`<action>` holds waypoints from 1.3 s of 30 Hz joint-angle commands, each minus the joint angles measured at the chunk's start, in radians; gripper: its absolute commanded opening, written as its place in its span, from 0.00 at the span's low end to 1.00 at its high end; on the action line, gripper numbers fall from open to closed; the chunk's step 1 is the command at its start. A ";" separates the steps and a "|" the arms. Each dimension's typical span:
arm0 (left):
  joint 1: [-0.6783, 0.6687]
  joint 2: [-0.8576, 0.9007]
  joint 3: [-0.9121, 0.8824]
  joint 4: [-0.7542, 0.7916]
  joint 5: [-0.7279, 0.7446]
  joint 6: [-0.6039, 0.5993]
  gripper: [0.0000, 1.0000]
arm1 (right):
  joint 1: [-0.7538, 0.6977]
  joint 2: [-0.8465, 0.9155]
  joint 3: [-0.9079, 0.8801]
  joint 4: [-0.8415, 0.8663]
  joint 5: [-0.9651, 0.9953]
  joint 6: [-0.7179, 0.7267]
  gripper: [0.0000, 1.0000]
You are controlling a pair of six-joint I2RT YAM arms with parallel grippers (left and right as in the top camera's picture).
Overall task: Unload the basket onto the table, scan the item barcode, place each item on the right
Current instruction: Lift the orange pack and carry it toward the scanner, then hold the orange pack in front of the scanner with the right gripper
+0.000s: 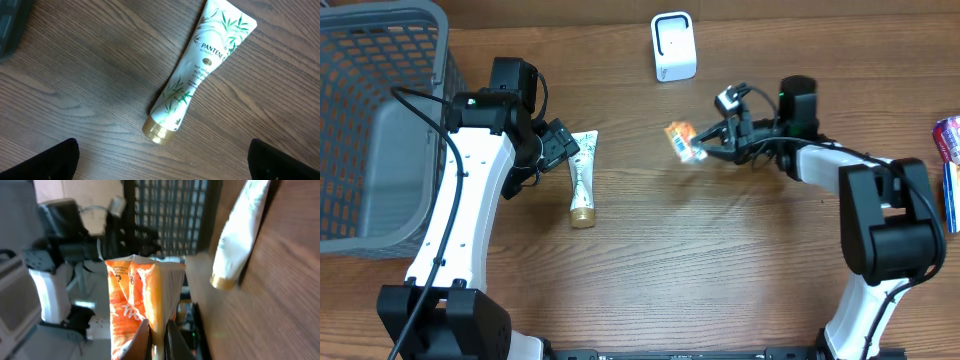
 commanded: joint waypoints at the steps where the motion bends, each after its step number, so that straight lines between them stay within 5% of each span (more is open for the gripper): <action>1: 0.008 0.007 -0.012 0.001 -0.013 -0.006 1.00 | -0.031 0.000 0.005 0.113 -0.033 0.239 0.04; 29: 0.008 0.007 -0.012 0.001 -0.013 -0.006 1.00 | -0.092 0.000 0.005 0.179 0.097 0.344 0.04; 35: 0.008 0.007 -0.012 0.001 -0.013 -0.007 0.99 | -0.066 -0.003 0.006 0.473 0.184 0.411 0.04; 39: 0.008 0.007 -0.012 0.001 -0.013 -0.007 1.00 | -0.053 -0.003 0.046 0.494 0.259 0.409 0.04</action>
